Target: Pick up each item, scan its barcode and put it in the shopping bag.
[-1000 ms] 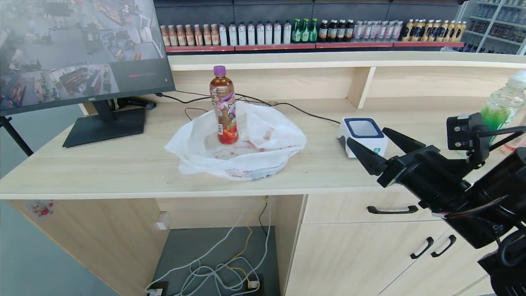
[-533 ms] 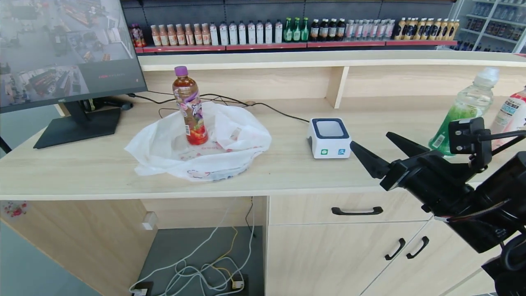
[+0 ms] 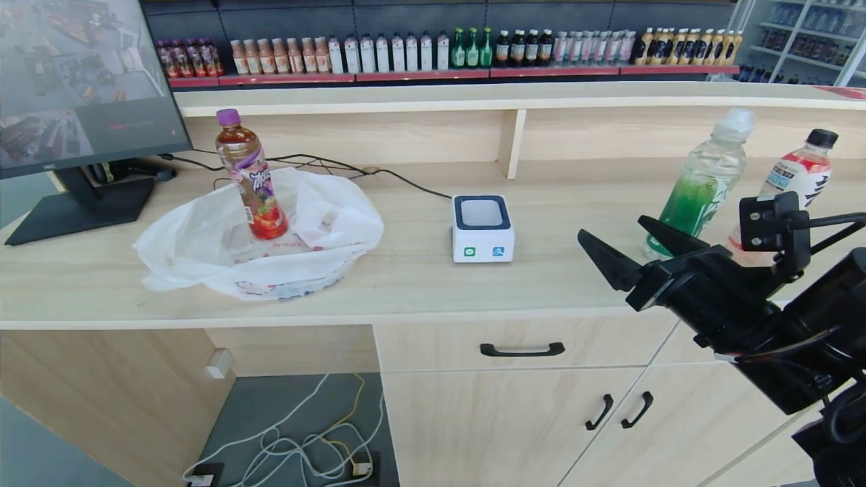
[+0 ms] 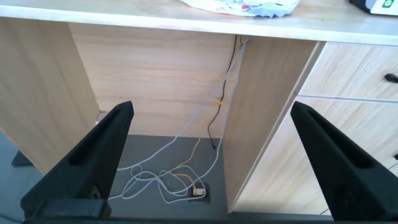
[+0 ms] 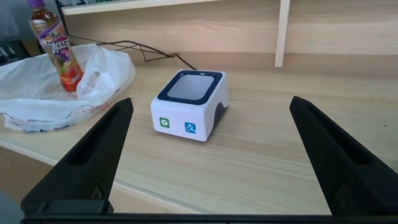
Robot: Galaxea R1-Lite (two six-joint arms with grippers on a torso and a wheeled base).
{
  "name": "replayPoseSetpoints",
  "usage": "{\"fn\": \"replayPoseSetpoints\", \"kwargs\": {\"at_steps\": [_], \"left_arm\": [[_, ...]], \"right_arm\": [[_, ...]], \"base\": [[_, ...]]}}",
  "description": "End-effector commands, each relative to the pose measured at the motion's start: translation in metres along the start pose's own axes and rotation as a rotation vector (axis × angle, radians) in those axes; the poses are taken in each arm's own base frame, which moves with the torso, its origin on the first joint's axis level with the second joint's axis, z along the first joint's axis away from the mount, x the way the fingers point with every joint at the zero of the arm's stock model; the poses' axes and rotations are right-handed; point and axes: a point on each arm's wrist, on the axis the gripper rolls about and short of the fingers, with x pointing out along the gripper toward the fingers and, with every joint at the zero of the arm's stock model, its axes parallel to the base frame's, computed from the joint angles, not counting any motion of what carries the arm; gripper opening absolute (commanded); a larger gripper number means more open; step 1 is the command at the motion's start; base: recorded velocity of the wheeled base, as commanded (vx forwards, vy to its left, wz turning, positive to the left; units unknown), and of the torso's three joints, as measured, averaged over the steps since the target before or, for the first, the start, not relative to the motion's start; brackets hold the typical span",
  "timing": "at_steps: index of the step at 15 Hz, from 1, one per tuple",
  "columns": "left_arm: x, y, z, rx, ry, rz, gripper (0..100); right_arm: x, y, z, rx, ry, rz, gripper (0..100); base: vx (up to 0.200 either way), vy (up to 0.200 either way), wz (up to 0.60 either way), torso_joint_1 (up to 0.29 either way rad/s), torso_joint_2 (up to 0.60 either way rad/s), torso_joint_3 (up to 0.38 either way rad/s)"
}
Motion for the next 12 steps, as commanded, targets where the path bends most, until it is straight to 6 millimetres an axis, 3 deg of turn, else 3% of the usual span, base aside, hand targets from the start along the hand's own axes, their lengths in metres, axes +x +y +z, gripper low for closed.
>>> {"fn": "replayPoseSetpoints", "kwargs": {"at_steps": [1, 11, 12], "left_arm": [[0.0, 0.0, 0.0, 0.0, 0.0, 0.0, 100], [0.0, 0.0, 0.0, -0.001, -0.002, 0.0, 100], [0.0, 0.0, 0.0, -0.001, -0.002, 0.0, 100]], "right_arm": [[0.0, 0.0, -0.001, 0.0, 0.001, -0.001, 100], [-0.005, -0.012, -0.003, -0.011, 0.017, -0.066, 100], [-0.005, -0.013, -0.003, -0.011, 0.018, -0.069, 100]], "base": [[0.0, -0.2, 0.0, 0.002, 0.01, 0.002], [0.0, -0.2, 0.0, 0.004, 0.0, 0.0], [-0.2, -0.2, 0.0, 0.007, 0.0, 0.002]]}}
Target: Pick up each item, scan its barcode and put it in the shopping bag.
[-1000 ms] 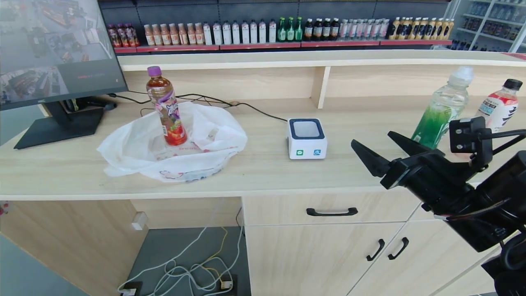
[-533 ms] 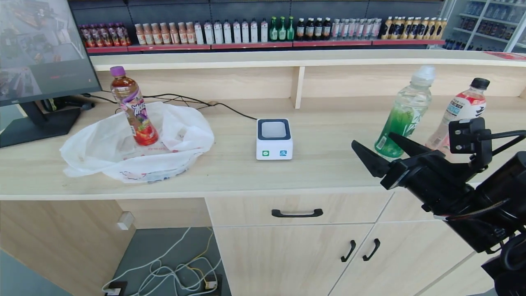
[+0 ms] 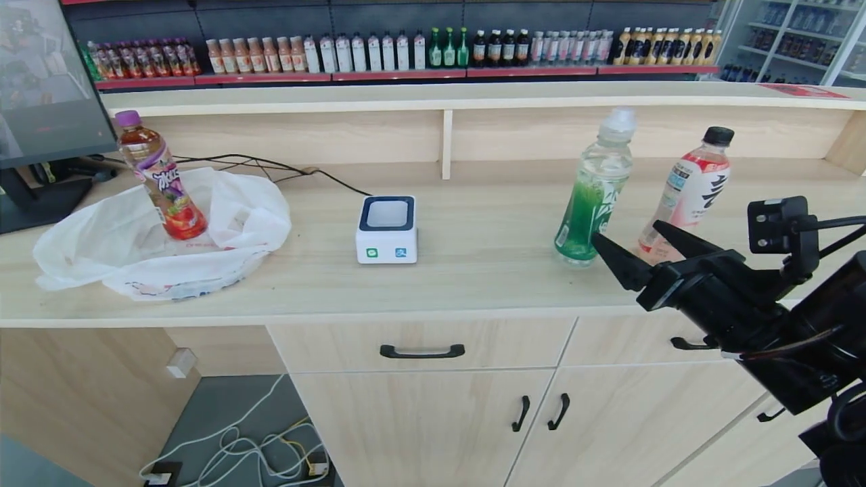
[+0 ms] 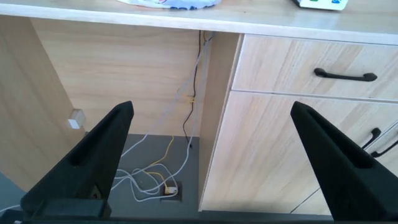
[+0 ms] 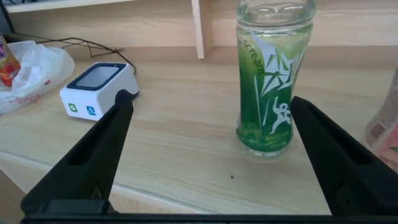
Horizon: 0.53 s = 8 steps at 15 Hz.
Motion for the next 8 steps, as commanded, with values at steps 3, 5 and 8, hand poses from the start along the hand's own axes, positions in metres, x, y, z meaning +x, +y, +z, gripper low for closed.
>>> {"fn": "replayPoseSetpoints", "kwargs": {"at_steps": [3, 5, 8], "left_arm": [[0.0, 0.0, 0.0, 0.0, -0.001, 0.0, 100], [0.0, 0.0, 0.0, 0.0, -0.001, 0.0, 100], [0.0, 0.0, 0.0, 0.0, -0.001, 0.0, 100]], "right_arm": [[0.002, -0.002, -0.005, -0.001, 0.015, -0.005, 100], [0.005, -0.001, -0.007, 0.0, 0.021, -0.004, 100], [0.012, 0.001, -0.008, 0.0, 0.012, 0.005, 100]], "base": [[-0.133, -0.2, 0.0, 0.004, -0.01, 0.007], [0.0, 0.0, 0.0, 0.0, 0.0, 0.0], [0.0, 0.0, 0.0, 0.0, 0.0, 0.0]]}}
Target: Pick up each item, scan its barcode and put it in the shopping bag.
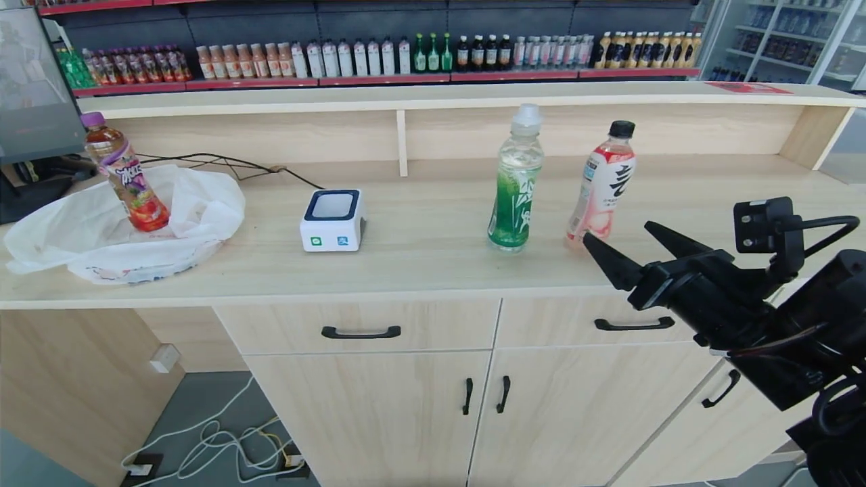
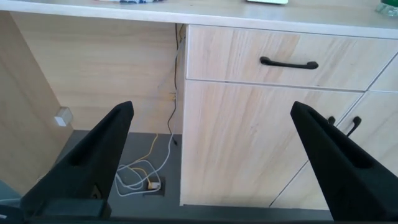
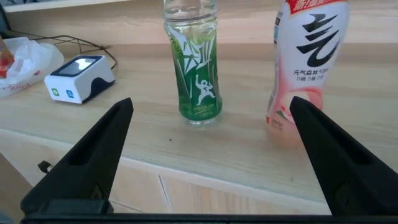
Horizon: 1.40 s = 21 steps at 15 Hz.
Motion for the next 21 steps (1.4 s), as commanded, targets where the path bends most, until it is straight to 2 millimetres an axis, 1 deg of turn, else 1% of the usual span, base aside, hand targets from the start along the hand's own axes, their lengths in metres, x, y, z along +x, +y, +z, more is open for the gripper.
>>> {"fn": "replayPoseSetpoints", "kwargs": {"at_steps": [1, 4, 5, 15, 18, 21], "left_arm": [[0.0, 0.0, 0.0, -0.001, 0.0, 0.0, 100], [0.0, 0.0, 0.0, 0.001, 0.0, 0.0, 100], [0.0, 0.0, 0.0, -0.001, 0.0, 0.0, 100], [0.0, 0.0, 0.0, 0.001, 0.001, 0.0, 100], [0.0, 0.0, 0.0, 0.001, 0.001, 0.0, 100], [0.0, 0.0, 0.0, -0.001, 0.001, 0.0, 100]], "right_arm": [[0.006, 0.004, -0.002, 0.001, -0.002, 0.014, 100], [0.012, 0.024, -0.004, 0.018, -0.008, 0.084, 100], [0.013, 0.027, -0.004, 0.021, -0.008, 0.096, 100], [0.011, 0.028, -0.009, 0.021, 0.012, 0.099, 100], [0.011, 0.028, -0.008, 0.021, 0.011, 0.099, 100], [0.011, 0.028, -0.008, 0.021, 0.009, 0.099, 100]], "base": [[0.0, 0.0, 0.0, 0.0, 0.0, 0.0], [0.0, 0.0, 0.0, 0.0, 0.0, 0.0], [0.0, 0.0, 0.0, 0.0, 0.0, 0.0], [0.0, 0.0, 0.0, 0.0, 0.0, 0.0], [0.2, 0.0, 0.0, 0.001, 0.0, 0.002], [0.0, 0.0, 0.0, 0.0, 0.0, 0.0]]}}
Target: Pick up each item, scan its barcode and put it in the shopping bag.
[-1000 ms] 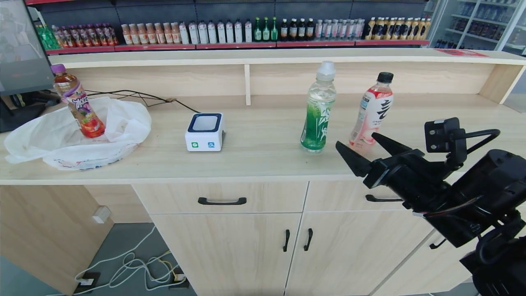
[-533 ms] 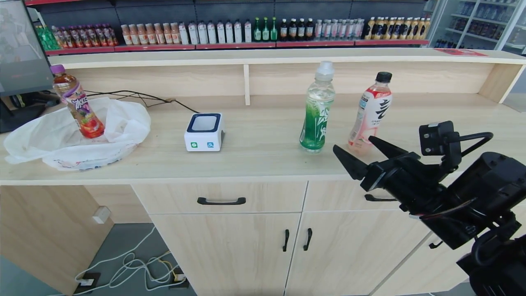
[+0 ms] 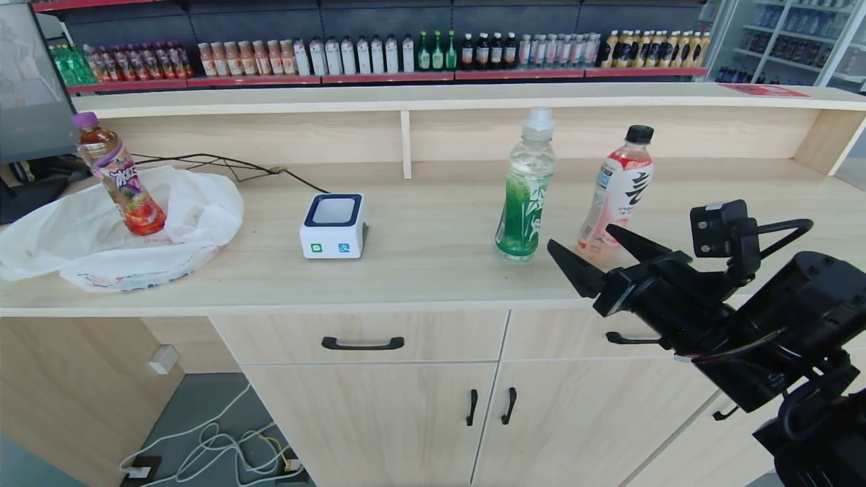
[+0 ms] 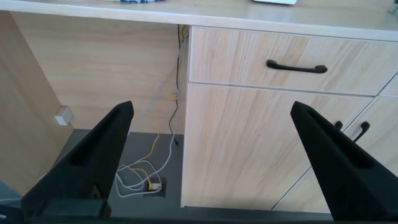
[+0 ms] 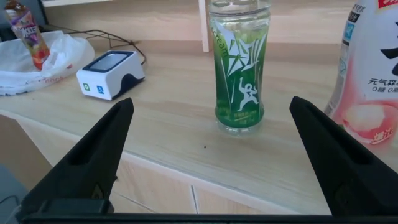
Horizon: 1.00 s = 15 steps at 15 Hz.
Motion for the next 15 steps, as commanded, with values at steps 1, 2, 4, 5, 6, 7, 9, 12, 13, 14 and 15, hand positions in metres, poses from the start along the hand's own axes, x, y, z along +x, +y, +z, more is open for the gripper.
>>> {"fn": "replayPoseSetpoints", "kwargs": {"at_steps": [1, 2, 4, 5, 6, 7, 9, 12, 13, 14, 15], "left_arm": [[0.0, 0.0, 0.0, -0.001, 0.0, 0.0, 100], [0.0, 0.0, 0.0, -0.001, 0.0, 0.0, 100], [0.0, 0.0, 0.0, -0.001, 0.0, 0.0, 100], [0.0, 0.0, 0.0, -0.001, 0.0, 0.0, 100], [0.0, 0.0, 0.0, -0.001, 0.0, 0.0, 100], [0.0, 0.0, 0.0, -0.001, 0.0, 0.0, 100], [0.0, 0.0, 0.0, -0.001, 0.0, 0.0, 100], [0.0, 0.0, 0.0, -0.001, 0.0, 0.0, 100], [0.0, 0.0, 0.0, 0.001, 0.0, 0.0, 100], [0.0, 0.0, 0.0, 0.001, 0.0, 0.0, 100], [0.0, 0.0, 0.0, 0.001, 0.0, 0.0, 100]], "right_arm": [[0.0, 0.0, 0.001, 0.001, -0.002, 0.002, 100], [0.0, 0.0, 0.001, 0.001, -0.004, 0.002, 100], [0.002, 0.0, 0.003, 0.0, -0.017, 0.002, 100], [0.005, 0.001, 0.006, 0.0, -0.033, 0.006, 100], [0.008, 0.002, 0.007, -0.005, -0.04, 0.009, 100], [0.01, 0.001, 0.002, -0.01, -0.028, 0.007, 100], [0.021, 0.001, 0.001, -0.019, -0.044, 0.006, 100], [0.034, -0.001, -0.004, -0.033, -0.052, -0.012, 100], [0.039, -0.001, -0.007, -0.033, -0.049, -0.015, 100], [0.044, -0.002, -0.01, -0.031, -0.044, -0.019, 100], [0.049, -0.003, -0.013, -0.031, -0.041, -0.02, 100]], "base": [[0.0, 0.0, 0.0, 0.0, 0.0, 0.0], [0.0, 0.0, 0.0, 0.0, 0.0, 0.0], [0.0, 0.0, 0.0, 0.0, 0.0, 0.0], [0.0, 0.0, 0.0, 0.0, 0.0, 0.0], [0.0, 0.0, 0.0, 0.0, 0.0, 0.0], [0.0, 0.0, 0.0, 0.0, 0.0, 0.0], [0.0, 0.0, 0.0, 0.0, 0.0, 0.0], [0.0, 0.0, 0.0, 0.0, 0.0, 0.0], [0.0, 0.0, 0.0, 0.0, 0.0, 0.0], [0.0, 0.0, 0.0, 0.0, 0.0, 0.0], [0.0, 0.0, 0.0, 0.0, 0.0, 0.0]]}}
